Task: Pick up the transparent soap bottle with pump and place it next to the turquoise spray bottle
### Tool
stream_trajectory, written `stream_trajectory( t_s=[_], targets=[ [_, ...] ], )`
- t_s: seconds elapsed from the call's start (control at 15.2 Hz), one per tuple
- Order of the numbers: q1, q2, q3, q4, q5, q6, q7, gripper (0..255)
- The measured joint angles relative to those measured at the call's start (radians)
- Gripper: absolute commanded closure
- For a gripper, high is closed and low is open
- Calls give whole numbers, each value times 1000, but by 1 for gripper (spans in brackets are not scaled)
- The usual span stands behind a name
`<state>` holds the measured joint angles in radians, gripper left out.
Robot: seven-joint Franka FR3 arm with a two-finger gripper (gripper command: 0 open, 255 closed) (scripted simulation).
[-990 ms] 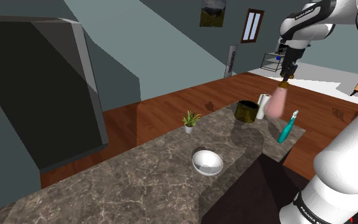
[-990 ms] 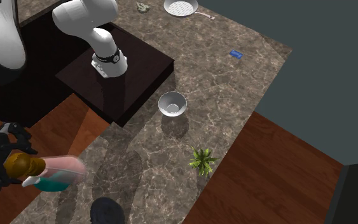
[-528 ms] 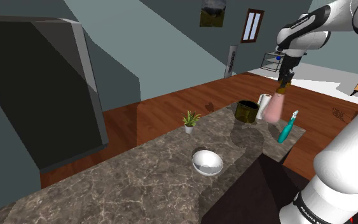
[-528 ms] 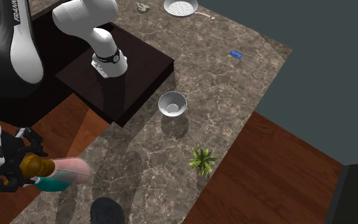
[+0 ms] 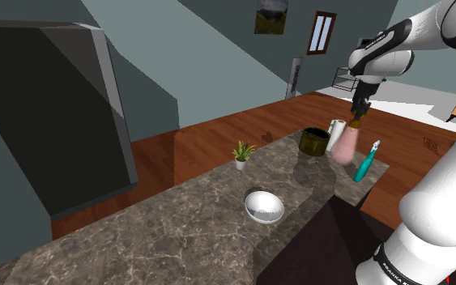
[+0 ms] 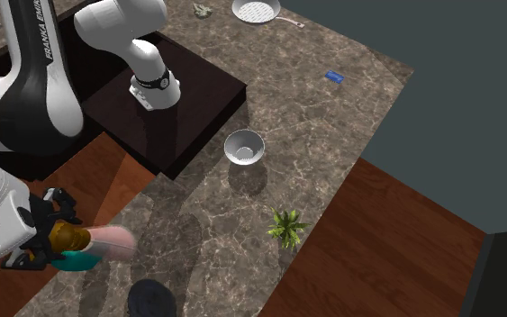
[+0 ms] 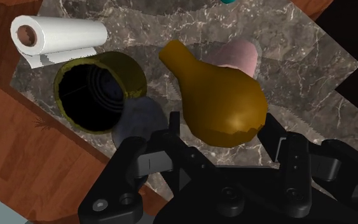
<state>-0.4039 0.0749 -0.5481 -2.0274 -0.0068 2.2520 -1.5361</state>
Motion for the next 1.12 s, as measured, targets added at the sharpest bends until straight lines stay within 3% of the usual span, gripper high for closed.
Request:
stream_trajectory(
  t_s=[1.12],
  targets=[
    [-20, 125, 19, -96, 93, 203, -55, 255]
  ],
)
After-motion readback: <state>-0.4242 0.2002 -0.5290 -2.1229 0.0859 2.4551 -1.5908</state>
